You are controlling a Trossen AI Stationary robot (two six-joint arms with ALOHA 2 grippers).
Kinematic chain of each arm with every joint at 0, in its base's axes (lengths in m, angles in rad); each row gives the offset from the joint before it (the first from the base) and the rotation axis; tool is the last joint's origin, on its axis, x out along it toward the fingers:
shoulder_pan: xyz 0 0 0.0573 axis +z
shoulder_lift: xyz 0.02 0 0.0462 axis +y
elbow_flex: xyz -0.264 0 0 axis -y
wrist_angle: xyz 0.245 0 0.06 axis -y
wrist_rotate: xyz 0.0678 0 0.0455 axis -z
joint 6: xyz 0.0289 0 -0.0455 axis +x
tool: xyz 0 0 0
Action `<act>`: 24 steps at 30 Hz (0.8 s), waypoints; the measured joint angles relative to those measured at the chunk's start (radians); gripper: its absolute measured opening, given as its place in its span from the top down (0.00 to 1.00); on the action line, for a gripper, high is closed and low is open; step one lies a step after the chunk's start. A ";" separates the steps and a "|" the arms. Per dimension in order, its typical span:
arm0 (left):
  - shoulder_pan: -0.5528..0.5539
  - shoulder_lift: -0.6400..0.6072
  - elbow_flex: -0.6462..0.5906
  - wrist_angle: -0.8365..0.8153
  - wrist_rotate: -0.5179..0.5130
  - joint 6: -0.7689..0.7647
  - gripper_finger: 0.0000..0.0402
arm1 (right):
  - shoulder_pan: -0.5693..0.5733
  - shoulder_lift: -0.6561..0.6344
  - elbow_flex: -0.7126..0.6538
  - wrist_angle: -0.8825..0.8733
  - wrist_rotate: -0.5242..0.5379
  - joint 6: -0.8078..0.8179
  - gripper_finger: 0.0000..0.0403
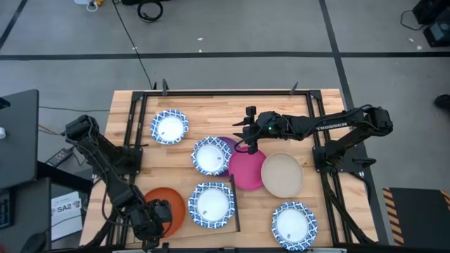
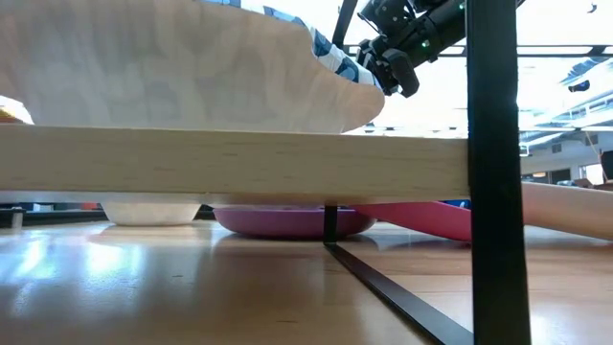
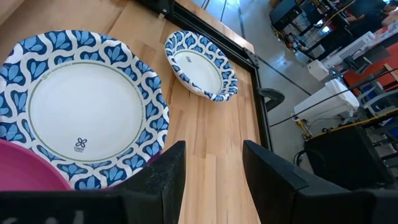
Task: Place and stack plates onto a shelf
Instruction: Stack the middle blue patterned bowl on top of the blue patterned bowl on the shelf
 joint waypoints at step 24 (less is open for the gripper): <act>0.051 -0.010 0.000 0.003 -0.068 0.102 0.67 | 0.000 0.000 0.000 0.005 0.000 0.000 0.59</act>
